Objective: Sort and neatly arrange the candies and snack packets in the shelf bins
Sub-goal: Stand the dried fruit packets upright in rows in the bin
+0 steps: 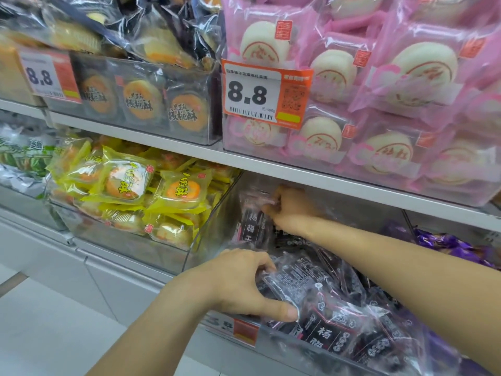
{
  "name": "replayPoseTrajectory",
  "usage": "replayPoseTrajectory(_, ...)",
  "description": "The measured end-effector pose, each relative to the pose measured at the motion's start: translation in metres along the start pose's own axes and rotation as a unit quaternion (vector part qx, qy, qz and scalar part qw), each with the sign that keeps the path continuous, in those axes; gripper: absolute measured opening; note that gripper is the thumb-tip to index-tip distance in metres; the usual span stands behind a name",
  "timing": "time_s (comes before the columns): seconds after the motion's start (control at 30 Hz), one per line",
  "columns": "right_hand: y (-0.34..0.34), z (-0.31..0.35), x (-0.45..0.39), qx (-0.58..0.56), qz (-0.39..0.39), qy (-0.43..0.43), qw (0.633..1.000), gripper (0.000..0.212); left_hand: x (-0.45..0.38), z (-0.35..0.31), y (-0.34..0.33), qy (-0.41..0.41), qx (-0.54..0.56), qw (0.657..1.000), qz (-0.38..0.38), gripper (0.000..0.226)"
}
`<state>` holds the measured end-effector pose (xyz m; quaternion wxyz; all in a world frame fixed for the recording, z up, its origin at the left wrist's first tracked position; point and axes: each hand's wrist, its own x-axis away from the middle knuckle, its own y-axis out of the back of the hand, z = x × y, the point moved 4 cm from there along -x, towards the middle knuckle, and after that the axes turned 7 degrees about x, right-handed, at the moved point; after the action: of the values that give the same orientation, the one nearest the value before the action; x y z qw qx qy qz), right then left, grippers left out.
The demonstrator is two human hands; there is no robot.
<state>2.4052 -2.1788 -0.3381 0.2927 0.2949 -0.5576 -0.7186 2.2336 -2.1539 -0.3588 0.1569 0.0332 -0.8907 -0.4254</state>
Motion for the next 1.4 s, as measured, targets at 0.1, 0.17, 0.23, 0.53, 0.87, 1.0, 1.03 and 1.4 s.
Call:
replayPoseTrajectory(0.1, 0.003, 0.003, 0.002, -0.015, -0.011, 0.007, 1.000, 0.029, 0.004, -0.001, 0.003, -0.005, 0.002, 1.000, -0.008, 0.077)
replayPoseTrajectory(0.17, 0.007, 0.005, 0.002, -0.032, -0.033, 0.028, 0.999, 0.024, 0.007, 0.001, 0.006, -0.018, 0.016, 1.000, -0.017, 0.075)
replayPoseTrajectory(0.23, 0.008, 0.005, 0.004, -0.054, -0.048, 0.050, 0.996, 0.020, 0.011, 0.004, 0.008, -0.029, 0.027, 0.999, -0.026, 0.073)
replayPoseTrajectory(0.53, 0.007, 0.005, 0.007, -0.043, -0.029, 0.050, 0.997, 0.023, 0.013, 0.005, 0.009, -0.045, 0.048, 0.995, -0.072, 0.076)
replayPoseTrajectory(0.87, -0.012, -0.002, 0.006, -0.087, 0.001, -0.040, 0.995, 0.040, 0.018, 0.009, -0.001, -0.054, 0.004, 0.994, -0.099, 0.081)
replayPoseTrajectory(1.0, -0.015, 0.002, 0.006, -0.018, 0.050, -0.023, 0.998, 0.065, 0.016, 0.012, 0.000, -0.045, -0.041, 0.994, -0.093, 0.094)
replayPoseTrajectory(1.03, -0.011, 0.003, 0.005, -0.004, 0.043, -0.014, 0.999, 0.065, 0.015, 0.012, 0.001, -0.045, -0.045, 0.994, -0.091, 0.097)
replayPoseTrajectory(1.4, -0.007, 0.011, 0.001, 0.012, -0.013, 0.051, 0.999, 0.044, 0.015, 0.013, -0.002, -0.056, -0.041, 0.994, -0.088, 0.097)
